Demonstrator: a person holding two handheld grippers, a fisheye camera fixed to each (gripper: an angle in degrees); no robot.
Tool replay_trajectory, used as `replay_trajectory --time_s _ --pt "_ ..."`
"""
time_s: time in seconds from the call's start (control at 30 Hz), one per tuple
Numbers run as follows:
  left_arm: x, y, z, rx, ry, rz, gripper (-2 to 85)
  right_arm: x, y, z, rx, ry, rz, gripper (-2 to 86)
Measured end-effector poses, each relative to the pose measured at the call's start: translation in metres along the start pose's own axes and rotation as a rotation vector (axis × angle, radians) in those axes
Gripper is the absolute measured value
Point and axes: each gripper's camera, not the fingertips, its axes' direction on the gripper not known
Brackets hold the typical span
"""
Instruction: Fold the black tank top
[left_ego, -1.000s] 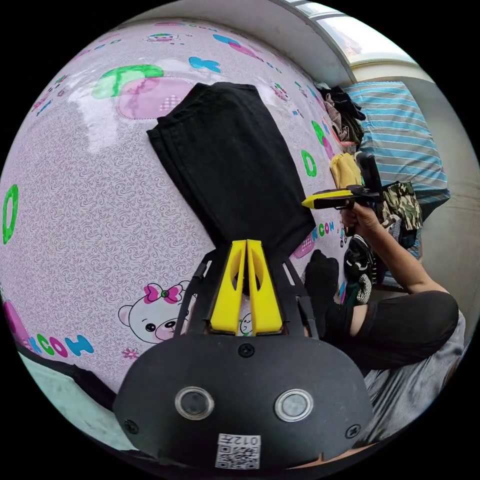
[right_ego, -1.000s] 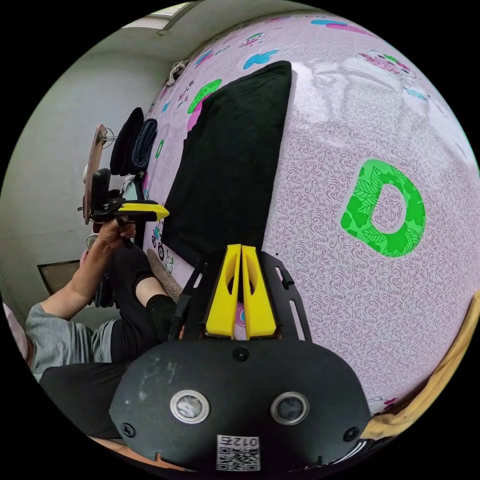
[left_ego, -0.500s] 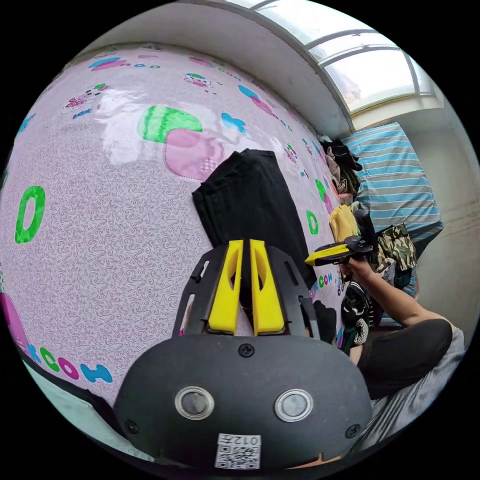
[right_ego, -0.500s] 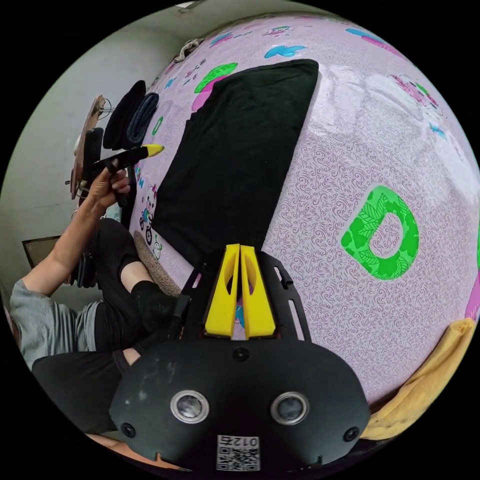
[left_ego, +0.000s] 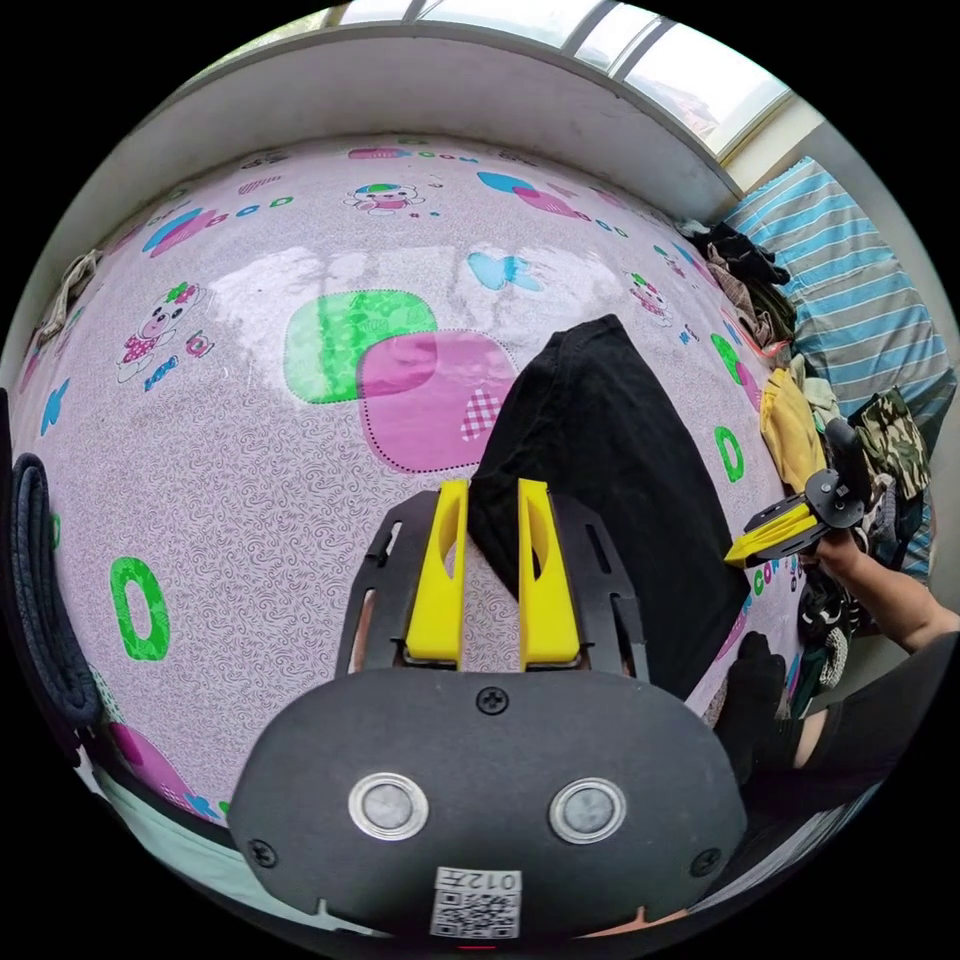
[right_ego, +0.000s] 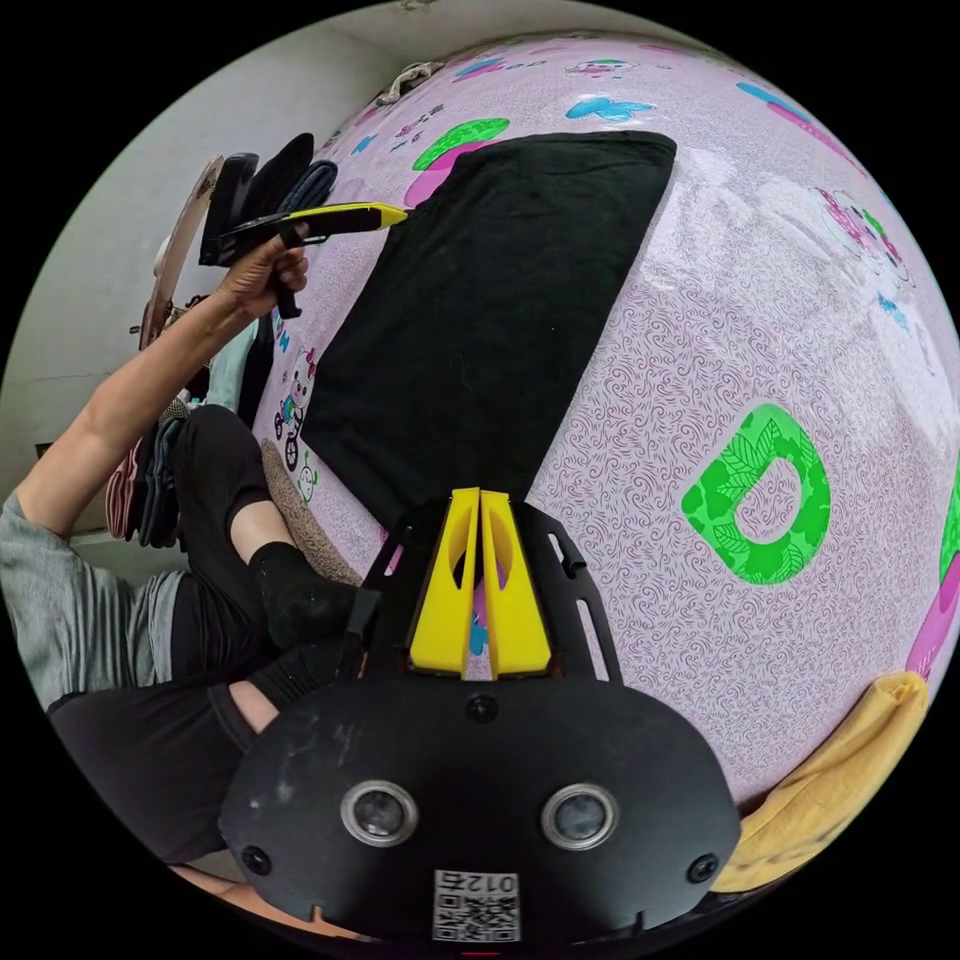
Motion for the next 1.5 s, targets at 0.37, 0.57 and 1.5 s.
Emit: replay_trajectory --time_s 0.37,0.57,1.5 --pt "0.009 -0.003 -0.018 0.043 0.011 0.009 1.4 -0.025 -0.021 -0.011 -0.006 -0.002 0.002 -0.9" --pt "0.006 -0.006 -0.037 0.046 0.064 -0.035 1.0 -0.042 -0.033 -0.020 -0.003 -0.015 0.006 -0.9" --pt "0.035 -0.023 -0.045 0.020 -0.014 -0.037 0.8 -0.163 -0.099 -0.092 -0.021 0.027 -0.012 -0.9"
